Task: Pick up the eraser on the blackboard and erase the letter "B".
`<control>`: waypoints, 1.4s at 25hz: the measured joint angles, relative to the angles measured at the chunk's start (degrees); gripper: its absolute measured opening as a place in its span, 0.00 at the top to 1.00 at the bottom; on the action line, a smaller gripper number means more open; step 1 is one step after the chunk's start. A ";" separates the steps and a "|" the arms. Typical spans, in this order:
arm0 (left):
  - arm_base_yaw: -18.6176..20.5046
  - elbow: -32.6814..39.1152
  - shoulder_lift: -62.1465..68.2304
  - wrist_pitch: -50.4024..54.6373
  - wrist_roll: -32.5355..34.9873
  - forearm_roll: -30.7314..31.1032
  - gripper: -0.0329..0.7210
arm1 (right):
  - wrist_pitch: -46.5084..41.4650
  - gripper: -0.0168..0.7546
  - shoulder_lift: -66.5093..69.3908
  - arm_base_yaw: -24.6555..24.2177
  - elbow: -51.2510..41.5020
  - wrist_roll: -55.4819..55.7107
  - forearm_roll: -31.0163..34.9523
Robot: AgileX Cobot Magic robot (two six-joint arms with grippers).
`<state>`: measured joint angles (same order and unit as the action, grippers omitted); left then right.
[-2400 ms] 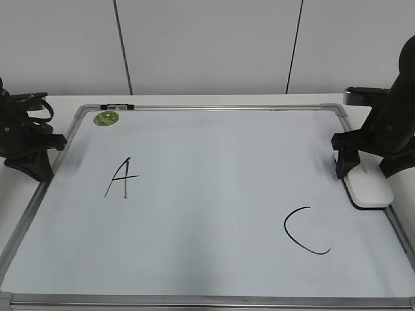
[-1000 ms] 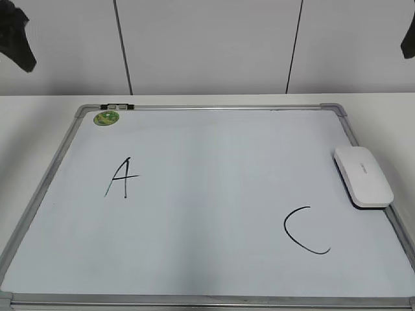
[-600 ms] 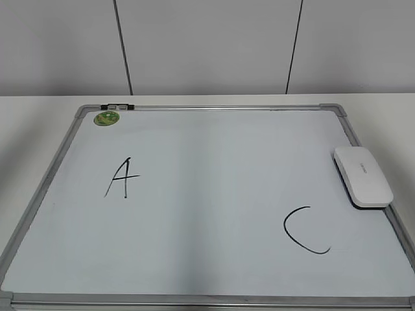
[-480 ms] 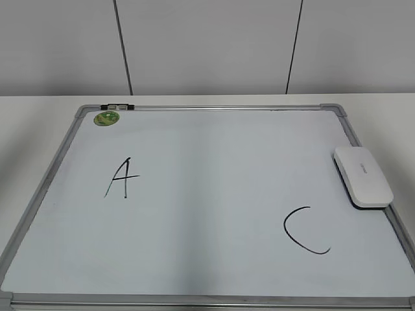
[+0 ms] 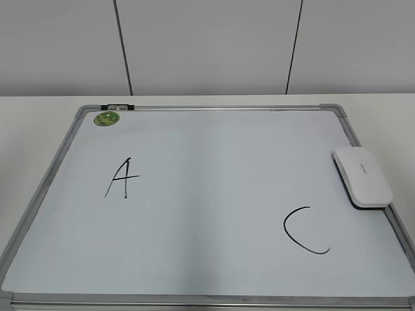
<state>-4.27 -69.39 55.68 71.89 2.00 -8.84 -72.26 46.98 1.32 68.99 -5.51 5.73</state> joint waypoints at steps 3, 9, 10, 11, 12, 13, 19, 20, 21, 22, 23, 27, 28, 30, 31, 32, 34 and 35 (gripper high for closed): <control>0.00 4.44 -7.32 0.24 0.00 0.00 0.29 | -0.20 0.21 -6.55 0.00 -3.41 0.00 0.00; 0.00 11.58 -19.51 0.66 -0.09 0.00 0.29 | -0.34 0.21 -18.05 0.00 -11.67 0.00 -0.34; 0.00 12.73 -21.35 0.66 -0.09 0.00 0.29 | -0.47 0.21 -20.10 0.00 -13.37 0.00 -0.71; 0.00 14.35 -23.08 0.66 -0.09 0.28 0.29 | -0.47 0.21 -21.20 0.00 -14.78 0.00 -1.12; 0.00 15.53 -24.62 0.70 -0.09 0.49 0.29 | -0.47 0.21 -23.03 0.00 -16.72 0.23 -1.90; 0.00 16.73 -25.81 0.70 -0.09 0.96 0.29 | -0.49 0.21 -24.49 0.00 -18.28 0.49 -2.64; 0.00 25.76 -30.24 0.80 -0.13 2.34 0.29 | -0.59 0.21 -30.89 0.00 -26.58 1.24 -5.73; 0.00 27.07 -30.66 0.80 -0.22 2.32 0.29 | -0.59 0.21 -31.75 0.00 -28.32 1.37 -6.33; 0.00 28.56 -31.00 0.80 -0.22 2.46 0.29 | -0.59 0.21 -32.42 0.00 -29.50 1.37 -6.72; 0.00 29.91 -31.23 0.69 -0.22 2.57 0.29 | -0.59 0.21 -33.11 0.00 -30.83 1.37 -7.10; 0.00 31.13 -31.36 0.05 -0.22 2.81 0.29 | -0.59 0.21 -33.60 0.00 -31.90 1.37 -7.34; 0.00 34.53 -31.82 -2.90 -0.22 4.35 0.29 | 0.49 0.21 -35.04 0.00 -36.83 1.48 -7.74; 0.00 35.06 -31.82 -3.58 -0.22 4.59 0.29 | 0.96 0.21 -35.16 0.00 -37.59 1.48 -7.89; 0.00 36.32 -31.82 -5.40 -0.22 4.69 0.29 | 2.93 0.21 -35.16 0.00 -38.10 1.48 -8.13; 0.00 36.85 -31.82 -6.43 -0.22 4.80 0.29 | 4.01 0.21 -35.16 0.00 -38.32 1.48 -8.51; 0.00 37.54 -31.82 -7.26 -0.22 4.94 0.29 | 4.77 0.21 -35.16 0.00 -38.72 1.48 -8.96; 0.00 39.00 -31.82 -8.82 -0.22 5.56 0.29 | 6.32 0.21 -35.16 0.00 -39.76 1.48 -9.67; 0.00 39.56 -31.82 -8.95 -0.22 6.08 0.29 | 6.60 0.21 -35.16 0.00 -40.02 1.48 -9.93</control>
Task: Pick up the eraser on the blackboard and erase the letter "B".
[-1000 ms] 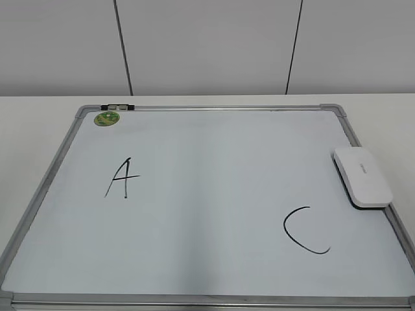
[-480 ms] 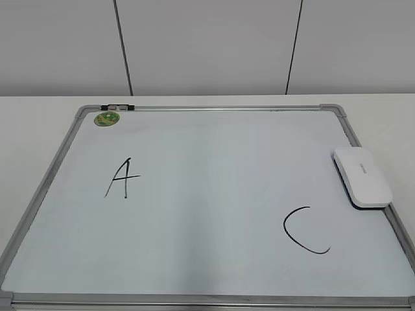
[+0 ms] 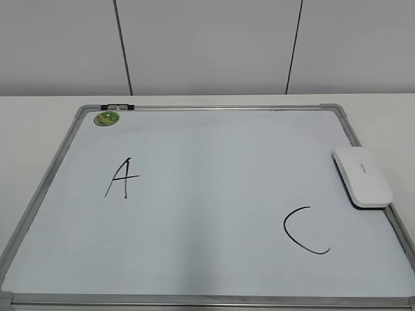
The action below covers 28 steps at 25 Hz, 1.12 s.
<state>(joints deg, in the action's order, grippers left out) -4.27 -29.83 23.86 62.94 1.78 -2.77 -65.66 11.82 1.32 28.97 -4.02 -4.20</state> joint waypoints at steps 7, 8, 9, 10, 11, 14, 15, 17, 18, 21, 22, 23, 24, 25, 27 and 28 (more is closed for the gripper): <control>0.00 0.50 -0.03 -0.38 -0.04 0.71 0.29 | 0.49 0.21 0.00 0.00 -0.14 0.00 -0.26; 0.00 0.50 -0.03 -0.38 -0.04 0.71 0.29 | 0.52 0.21 0.00 0.00 -0.14 0.00 -0.26; 0.00 0.50 -0.03 -0.47 -0.04 0.71 0.29 | 0.62 0.21 0.00 0.00 -0.14 0.00 -0.26; 0.00 0.50 -0.03 -0.47 -0.13 0.71 0.29 | 0.62 0.21 0.00 0.00 -0.14 0.00 -0.26; 0.00 0.50 -0.03 -0.47 -0.13 0.74 0.29 | 0.62 0.21 0.00 0.00 -0.14 0.00 -0.26; 0.00 0.50 -0.03 -0.47 -0.13 0.74 0.29 | 0.73 0.21 0.00 0.00 -0.14 0.00 -0.28; 0.00 0.50 -0.03 -0.47 -0.13 0.83 0.29 | 0.73 0.21 0.00 0.00 -0.14 0.00 -0.28; 0.00 0.50 -0.03 -0.47 -0.13 0.83 0.29 | 0.73 0.21 0.00 0.00 -0.14 0.00 -0.38; 0.00 0.50 -0.03 -0.47 -0.13 0.83 0.29 | 0.73 0.21 0.00 0.00 -0.14 0.00 -0.38; 0.00 0.50 -0.03 -0.47 -0.13 0.83 0.29 | 0.73 0.21 0.00 0.00 -0.14 0.00 -0.38; 0.00 0.50 -0.03 -0.47 -0.13 0.83 0.29 | 0.73 0.21 0.00 0.00 -0.14 0.00 -0.38; 0.00 0.50 -0.03 -0.47 -0.13 0.83 0.29 | 0.73 0.21 0.00 0.00 -0.14 0.08 -0.38; 0.00 0.50 -0.03 -0.47 -0.13 0.83 0.29 | 0.73 0.21 0.00 0.00 -0.14 0.08 -0.38; 0.00 0.50 -0.03 -0.47 -0.13 0.83 0.29 | 0.73 0.21 0.00 0.00 -0.14 0.08 -0.38; 0.00 0.50 -0.13 -0.47 -0.13 0.83 0.29 | 0.73 0.21 0.00 0.00 -0.14 0.08 -0.38; 0.00 0.50 -0.39 -0.47 -0.13 0.83 0.29 | 0.73 0.21 0.00 0.00 -0.14 0.08 -0.38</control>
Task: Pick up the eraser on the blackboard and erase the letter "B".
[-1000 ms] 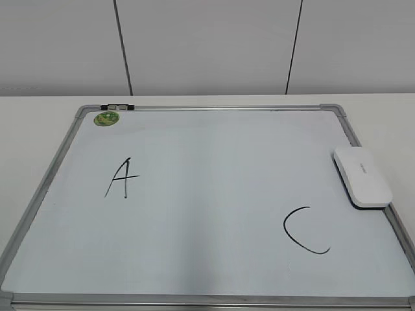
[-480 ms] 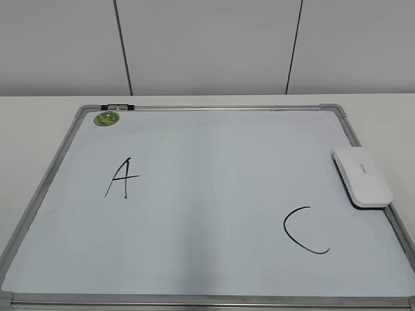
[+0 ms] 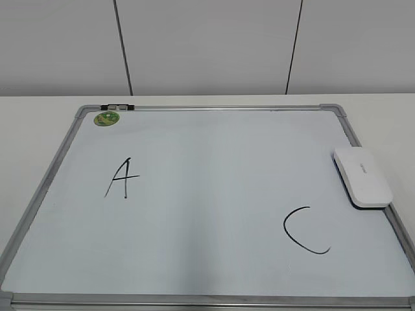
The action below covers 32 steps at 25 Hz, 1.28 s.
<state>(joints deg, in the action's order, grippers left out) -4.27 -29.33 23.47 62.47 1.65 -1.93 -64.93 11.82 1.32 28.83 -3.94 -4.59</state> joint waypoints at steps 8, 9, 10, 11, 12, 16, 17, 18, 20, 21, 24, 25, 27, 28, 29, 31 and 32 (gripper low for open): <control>1.76 0.00 -8.12 0.00 0.00 0.00 0.29 | 0.00 0.21 -3.05 -3.36 -0.10 0.00 0.00; 1.91 0.00 -9.63 0.00 0.00 0.00 0.29 | 0.00 0.21 -4.07 -3.76 -0.10 0.00 0.00; 2.12 0.00 -11.21 0.00 0.00 0.00 0.29 | 0.00 0.21 -5.29 -3.89 -0.10 0.00 0.00; 2.17 0.00 -12.51 0.00 0.00 0.00 0.29 | 0.00 0.21 -6.18 -3.99 -0.10 0.00 0.00; 2.17 0.00 -14.06 0.00 0.00 0.00 0.29 | 0.00 0.21 -7.28 -3.99 -0.10 0.00 0.00; 2.17 0.00 -19.18 0.21 0.00 0.00 0.29 | 0.00 0.21 -11.76 -3.99 -0.10 0.00 0.00; 2.17 0.00 -20.30 0.22 0.00 0.00 0.29 | 0.00 0.21 -12.43 -3.99 -0.10 0.00 0.00; 2.17 0.00 -21.18 0.43 0.00 0.00 0.29 | 0.00 0.21 -12.66 -3.99 -0.10 0.00 0.00; 2.41 0.00 -22.64 0.66 0.00 0.00 0.29 | -0.12 0.21 -12.79 -3.99 -0.10 0.00 0.00; 2.51 0.00 -22.78 0.66 0.00 0.00 0.29 | -0.12 0.21 -12.79 -3.99 -0.10 0.00 0.00; 2.50 0.00 -22.88 0.79 0.00 0.00 0.29 | -0.23 0.21 -12.81 -3.99 -0.10 0.00 -0.11; 2.50 0.00 -22.88 0.79 0.00 0.00 0.29 | -0.23 0.21 -12.81 -3.99 -0.10 0.00 -0.11; 2.50 0.00 -22.88 0.79 0.00 0.00 0.29 | -0.23 0.21 -12.81 -3.99 -0.10 0.00 -0.11; 2.50 0.00 -22.88 0.79 0.00 0.00 0.29 | -0.23 0.21 -12.81 -3.99 -0.10 0.00 -0.11; 2.50 0.00 -22.88 0.79 0.00 0.00 0.29 | -0.23 0.21 -12.81 -3.99 -0.10 0.00 -0.11; 2.50 0.00 -22.88 0.79 0.00 0.00 0.29 | -0.23 0.21 -12.81 -3.99 -0.10 0.00 -0.11; 2.50 0.00 -22.88 0.79 0.00 0.00 0.29 | -0.23 0.21 -12.81 -3.99 -0.10 0.00 -0.11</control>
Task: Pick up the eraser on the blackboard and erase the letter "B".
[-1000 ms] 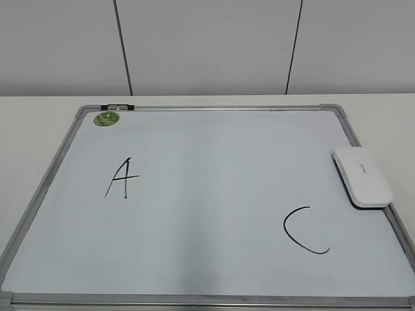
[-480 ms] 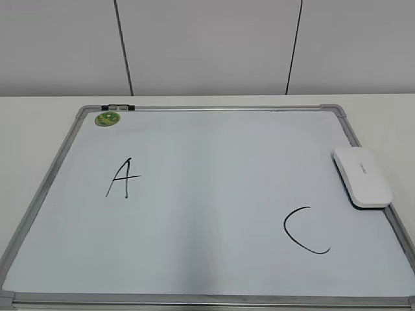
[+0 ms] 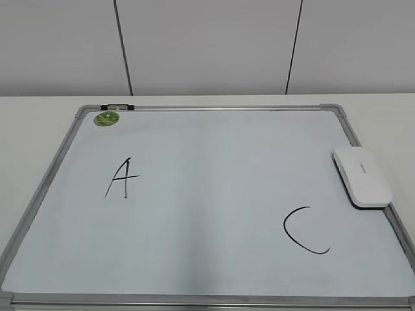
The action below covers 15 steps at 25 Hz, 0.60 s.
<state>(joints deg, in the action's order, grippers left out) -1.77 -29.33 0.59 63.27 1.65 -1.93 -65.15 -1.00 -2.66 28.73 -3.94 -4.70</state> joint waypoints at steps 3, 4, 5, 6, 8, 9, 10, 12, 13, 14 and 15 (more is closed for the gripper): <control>0.00 0.00 0.00 0.00 0.00 0.00 0.29 | 0.00 0.21 0.00 0.00 0.00 0.00 0.00; 0.00 0.00 0.00 0.00 0.00 0.00 0.29 | 0.00 0.21 0.00 0.00 0.00 0.00 0.00; 0.00 0.00 0.00 0.00 0.00 0.00 0.29 | 0.00 0.21 0.00 0.00 0.00 0.00 0.00; 0.00 0.00 0.00 0.00 0.00 0.00 0.29 | 0.00 0.21 0.00 0.00 0.00 0.00 0.00; 0.00 0.00 0.00 0.00 -0.04 0.00 0.29 | 0.00 0.21 0.00 0.00 0.00 0.00 0.00; 0.11 0.00 0.00 0.00 -0.04 0.00 0.29 | 0.00 0.21 0.00 0.00 0.00 0.00 0.00; 0.42 0.00 0.00 0.00 -0.04 0.00 0.29 | 0.00 0.21 0.00 0.00 0.00 0.00 0.00; 1.29 0.00 0.00 0.00 -0.04 0.00 0.29 | 0.00 0.21 0.00 0.00 0.00 0.00 0.00; 1.86 0.00 0.00 0.00 -0.04 0.00 0.29 | 0.00 0.21 0.00 0.00 0.00 0.00 0.00; 2.31 0.00 0.00 0.00 -0.04 0.00 0.29 | 0.00 0.21 0.00 0.00 0.00 0.00 0.00; 2.57 0.00 0.00 0.00 -0.04 0.00 0.29 | 0.00 0.21 0.00 0.00 0.00 0.00 0.00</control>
<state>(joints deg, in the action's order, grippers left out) 0.80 -29.33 0.59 63.27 1.61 -1.93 -65.15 -1.00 -2.66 28.73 -3.94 -4.70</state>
